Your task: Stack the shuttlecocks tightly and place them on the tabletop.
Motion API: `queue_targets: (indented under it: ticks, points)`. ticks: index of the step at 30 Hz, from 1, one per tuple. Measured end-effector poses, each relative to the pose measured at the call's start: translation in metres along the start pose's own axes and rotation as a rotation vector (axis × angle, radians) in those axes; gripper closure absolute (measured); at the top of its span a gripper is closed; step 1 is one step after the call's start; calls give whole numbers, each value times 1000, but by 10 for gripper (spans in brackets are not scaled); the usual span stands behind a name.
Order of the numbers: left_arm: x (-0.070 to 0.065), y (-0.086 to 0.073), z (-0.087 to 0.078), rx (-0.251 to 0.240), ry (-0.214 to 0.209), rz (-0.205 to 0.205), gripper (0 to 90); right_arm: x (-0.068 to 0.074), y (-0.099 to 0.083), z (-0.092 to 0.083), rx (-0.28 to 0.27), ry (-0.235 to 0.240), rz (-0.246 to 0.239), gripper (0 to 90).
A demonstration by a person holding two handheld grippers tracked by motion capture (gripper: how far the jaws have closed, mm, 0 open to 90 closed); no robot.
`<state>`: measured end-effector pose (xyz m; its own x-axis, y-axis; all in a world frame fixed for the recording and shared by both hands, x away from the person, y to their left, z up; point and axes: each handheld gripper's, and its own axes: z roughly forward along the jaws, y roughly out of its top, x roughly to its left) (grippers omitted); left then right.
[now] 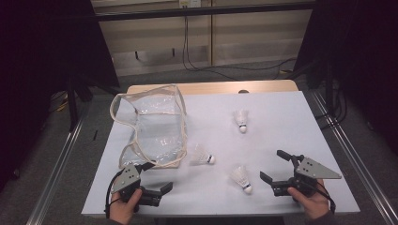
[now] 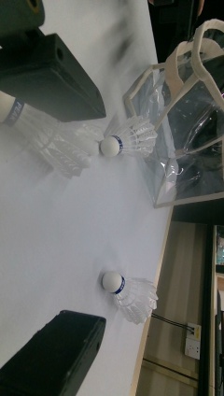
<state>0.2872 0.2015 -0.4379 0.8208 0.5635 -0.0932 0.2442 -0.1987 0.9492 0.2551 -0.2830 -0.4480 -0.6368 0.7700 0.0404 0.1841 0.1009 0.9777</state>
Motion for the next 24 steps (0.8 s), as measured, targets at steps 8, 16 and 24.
queue_targets:
  ticks: [8,16,24]
  points:
    - [-2,0,4,13,-15,-4,12,-2,1,-1,-8,-1,6,14]
    - [-2,3,11,25,-12,3,0,-1,-1,-5,-4,3,8,14]
    - [-3,0,13,65,-26,-4,2,-3,-2,-6,-1,-5,9,15]
